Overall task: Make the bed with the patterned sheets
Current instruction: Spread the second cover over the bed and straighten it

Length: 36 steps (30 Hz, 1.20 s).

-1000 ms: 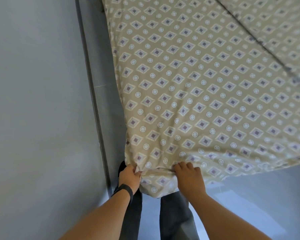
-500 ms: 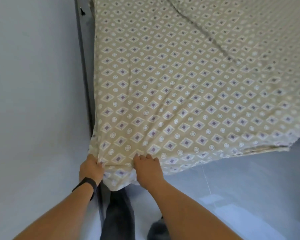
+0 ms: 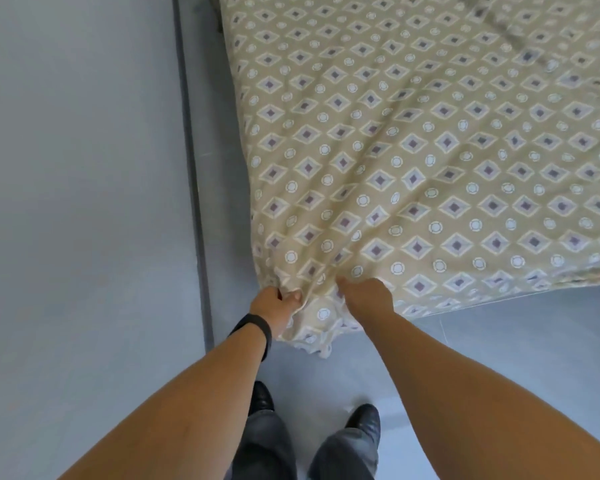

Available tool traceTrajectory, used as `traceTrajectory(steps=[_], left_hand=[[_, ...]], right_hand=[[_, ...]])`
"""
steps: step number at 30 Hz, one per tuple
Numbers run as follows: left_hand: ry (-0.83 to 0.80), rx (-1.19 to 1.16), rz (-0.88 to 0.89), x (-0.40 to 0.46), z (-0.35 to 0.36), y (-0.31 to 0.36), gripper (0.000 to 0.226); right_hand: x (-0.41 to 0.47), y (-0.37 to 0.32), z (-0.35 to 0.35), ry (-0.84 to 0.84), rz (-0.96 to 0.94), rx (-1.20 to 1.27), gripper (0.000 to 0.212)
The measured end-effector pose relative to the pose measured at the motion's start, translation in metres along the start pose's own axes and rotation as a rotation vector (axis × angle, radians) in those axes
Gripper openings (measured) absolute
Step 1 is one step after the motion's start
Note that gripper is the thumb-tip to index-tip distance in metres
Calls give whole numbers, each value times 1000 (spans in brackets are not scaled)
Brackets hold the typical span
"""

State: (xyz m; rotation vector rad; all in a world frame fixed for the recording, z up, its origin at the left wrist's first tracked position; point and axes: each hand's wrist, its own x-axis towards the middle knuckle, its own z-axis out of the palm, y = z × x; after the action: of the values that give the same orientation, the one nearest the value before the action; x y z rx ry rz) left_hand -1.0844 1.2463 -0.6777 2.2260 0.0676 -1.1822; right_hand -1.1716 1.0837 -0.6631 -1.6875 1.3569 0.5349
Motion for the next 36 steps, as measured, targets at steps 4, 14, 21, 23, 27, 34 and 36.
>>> traceTrajectory(steps=[4,14,21,23,27,34,36], left_hand=[[87,180,51,-7,-3,-18,40],[141,27,86,-42,-12,-27,30],[98,176,-1,-69,-16,-59,27],[93,183,-10,-74,-16,-68,27],[41,240,17,-65,-20,-61,22],[47,221,-64,-78,-9,-61,21],[19,267,-94,-77,-10,-59,18]], right_hand=[[-12,6,20,123,38,-217,25],[-37,26,30,155,144,132,22],[-82,70,45,11,85,-54,24],[-85,74,42,17,109,51,25],[-90,68,35,30,123,124,20],[-101,89,37,-5,131,94,23],[-97,84,29,-77,88,4,33]])
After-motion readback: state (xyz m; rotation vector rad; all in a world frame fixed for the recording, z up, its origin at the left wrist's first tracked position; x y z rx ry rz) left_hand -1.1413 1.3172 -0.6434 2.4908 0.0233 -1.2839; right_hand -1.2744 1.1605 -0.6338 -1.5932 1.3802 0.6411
